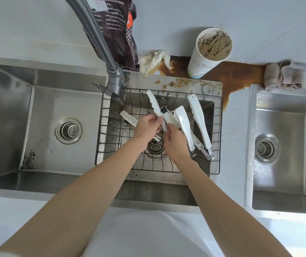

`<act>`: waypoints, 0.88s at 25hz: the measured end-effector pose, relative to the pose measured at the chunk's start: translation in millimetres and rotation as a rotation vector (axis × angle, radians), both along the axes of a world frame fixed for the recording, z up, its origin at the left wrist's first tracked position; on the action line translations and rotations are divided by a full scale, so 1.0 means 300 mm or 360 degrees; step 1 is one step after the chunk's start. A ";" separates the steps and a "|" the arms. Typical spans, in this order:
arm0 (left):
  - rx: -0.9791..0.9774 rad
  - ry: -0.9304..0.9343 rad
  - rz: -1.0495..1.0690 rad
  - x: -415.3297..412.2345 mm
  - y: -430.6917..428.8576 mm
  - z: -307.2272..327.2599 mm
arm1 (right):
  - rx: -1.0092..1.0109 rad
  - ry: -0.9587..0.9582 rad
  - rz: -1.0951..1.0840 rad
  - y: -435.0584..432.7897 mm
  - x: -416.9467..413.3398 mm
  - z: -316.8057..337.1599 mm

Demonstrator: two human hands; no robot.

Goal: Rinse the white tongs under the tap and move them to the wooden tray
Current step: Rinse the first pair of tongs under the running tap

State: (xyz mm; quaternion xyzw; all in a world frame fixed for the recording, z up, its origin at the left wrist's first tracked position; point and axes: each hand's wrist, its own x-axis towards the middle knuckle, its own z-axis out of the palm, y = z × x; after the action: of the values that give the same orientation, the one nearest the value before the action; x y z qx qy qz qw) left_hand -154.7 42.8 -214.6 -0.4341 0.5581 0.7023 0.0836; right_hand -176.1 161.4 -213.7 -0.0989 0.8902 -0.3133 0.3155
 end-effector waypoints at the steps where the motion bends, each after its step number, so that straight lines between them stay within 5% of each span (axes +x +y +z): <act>1: -0.0011 0.0004 0.0008 0.002 0.000 0.002 | -0.0010 -0.0008 -0.0004 -0.002 0.000 0.002; 22: -0.0095 0.0241 0.0168 0.148 -0.007 0.174 | -0.0343 0.0028 0.0058 0.026 0.075 0.124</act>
State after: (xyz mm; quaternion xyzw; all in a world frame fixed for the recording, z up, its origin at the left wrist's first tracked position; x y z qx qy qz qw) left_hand -110.2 40.6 -162.3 -0.4108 0.5599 0.7195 -0.0089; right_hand -153.5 169.1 -176.4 -0.1512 0.8522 -0.4005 0.3008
